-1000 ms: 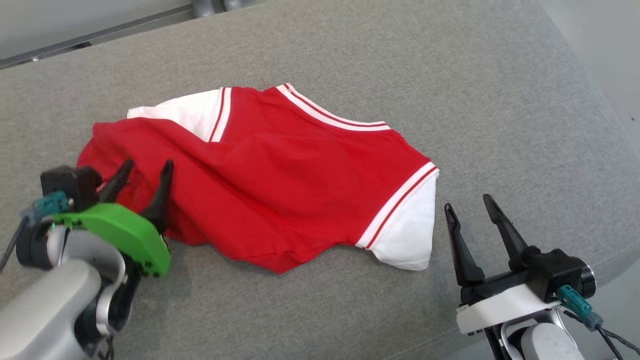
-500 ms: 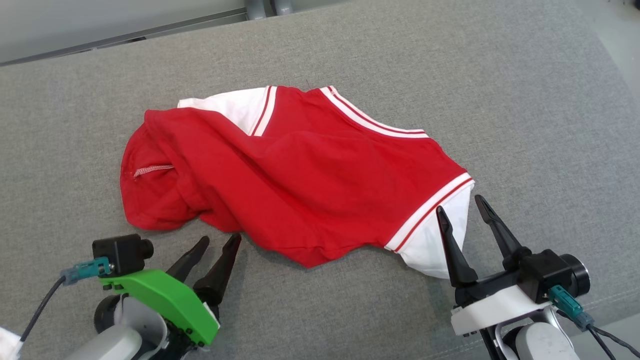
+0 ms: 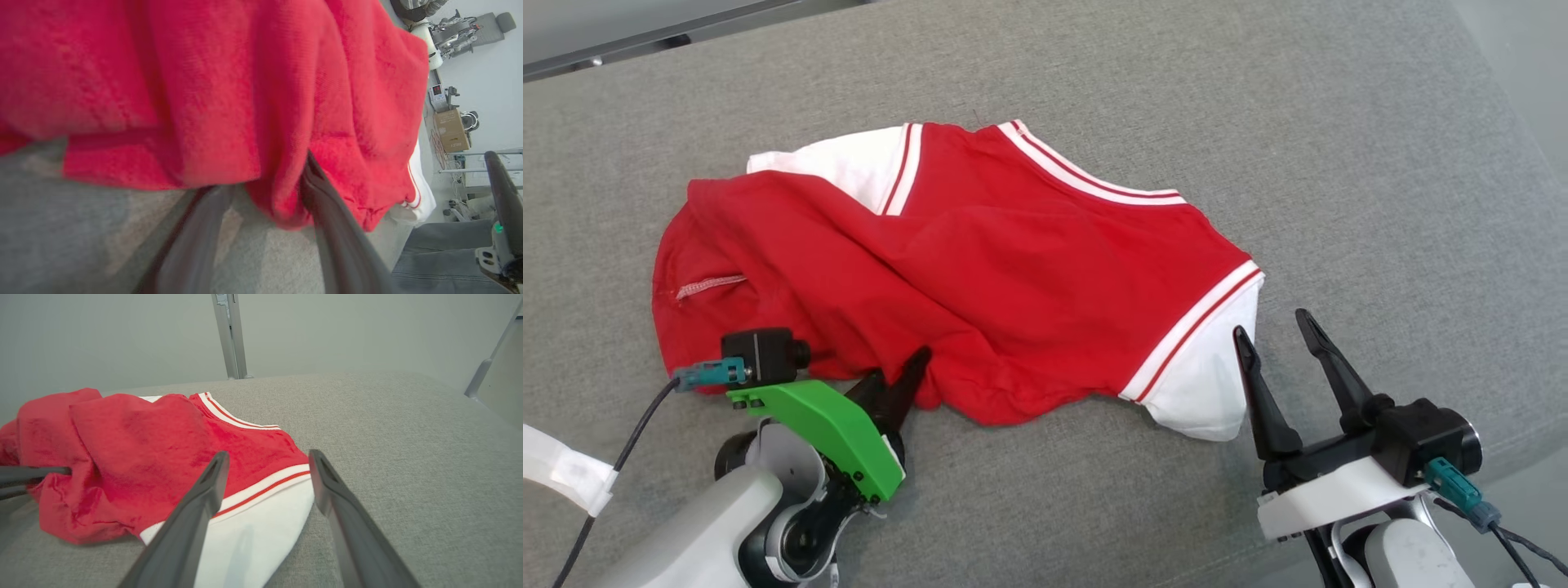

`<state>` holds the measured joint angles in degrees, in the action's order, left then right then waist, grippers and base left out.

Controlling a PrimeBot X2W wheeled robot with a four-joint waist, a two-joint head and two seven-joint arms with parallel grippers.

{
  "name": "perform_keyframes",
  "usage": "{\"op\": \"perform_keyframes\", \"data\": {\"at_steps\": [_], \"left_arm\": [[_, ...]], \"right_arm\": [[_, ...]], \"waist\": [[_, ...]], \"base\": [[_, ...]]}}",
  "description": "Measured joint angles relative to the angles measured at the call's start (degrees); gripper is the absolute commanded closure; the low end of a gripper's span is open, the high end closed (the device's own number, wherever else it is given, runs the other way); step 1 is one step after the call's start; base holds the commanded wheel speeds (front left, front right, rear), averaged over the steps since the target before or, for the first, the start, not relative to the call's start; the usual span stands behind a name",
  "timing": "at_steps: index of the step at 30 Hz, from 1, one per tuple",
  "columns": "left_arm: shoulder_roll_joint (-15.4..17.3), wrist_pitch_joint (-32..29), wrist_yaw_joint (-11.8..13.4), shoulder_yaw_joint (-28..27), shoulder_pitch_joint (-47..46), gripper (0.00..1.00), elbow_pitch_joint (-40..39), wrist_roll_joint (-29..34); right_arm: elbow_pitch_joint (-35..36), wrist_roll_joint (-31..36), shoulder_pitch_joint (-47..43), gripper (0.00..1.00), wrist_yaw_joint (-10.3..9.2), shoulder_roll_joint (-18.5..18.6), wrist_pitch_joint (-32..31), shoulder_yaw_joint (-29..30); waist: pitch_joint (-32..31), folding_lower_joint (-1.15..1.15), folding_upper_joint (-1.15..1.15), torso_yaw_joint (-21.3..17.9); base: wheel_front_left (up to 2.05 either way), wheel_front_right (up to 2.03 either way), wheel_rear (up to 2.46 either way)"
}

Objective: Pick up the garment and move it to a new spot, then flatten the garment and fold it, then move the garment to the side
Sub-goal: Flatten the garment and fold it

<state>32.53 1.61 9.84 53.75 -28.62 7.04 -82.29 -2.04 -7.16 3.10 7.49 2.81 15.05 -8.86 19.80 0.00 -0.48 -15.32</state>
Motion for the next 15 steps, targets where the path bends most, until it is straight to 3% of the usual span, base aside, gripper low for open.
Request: {"op": "perform_keyframes", "data": {"at_steps": [2,4,9,12,15], "left_arm": [[0.89,0.30,0.64,0.80,-0.37,1.00,-0.75,1.86],[4.16,1.01,3.25,2.27,-0.50,1.00,-3.89,6.46],[15.61,-0.74,11.27,3.74,0.83,1.00,-20.93,11.92],[24.23,-3.10,16.15,3.19,1.47,1.00,-31.05,14.04],[31.15,-7.08,19.13,3.22,0.95,1.00,-39.44,15.96]], "right_arm": [[0.14,-0.54,-0.02,0.00,0.00,-0.01,0.00,0.53],[0.27,-0.90,-0.25,0.00,0.00,0.03,0.00,1.12],[0.33,-2.90,-1.93,0.00,0.00,0.04,0.00,2.87],[0.16,-3.85,-2.04,0.00,0.00,0.04,0.00,2.35],[-0.12,-4.59,-1.61,0.00,0.00,-0.01,0.00,1.21]], "waist": [[0.11,0.00,0.00,-0.74],[-0.03,0.00,0.00,-1.24],[-0.77,0.00,0.00,-0.62],[-1.02,0.00,0.00,0.84],[-1.16,0.00,0.00,2.43]], "base": [[0.00,0.00,0.00],[0.00,0.00,0.00],[0.00,0.00,0.00],[0.00,0.00,0.00],[0.00,0.00,0.00]]}}
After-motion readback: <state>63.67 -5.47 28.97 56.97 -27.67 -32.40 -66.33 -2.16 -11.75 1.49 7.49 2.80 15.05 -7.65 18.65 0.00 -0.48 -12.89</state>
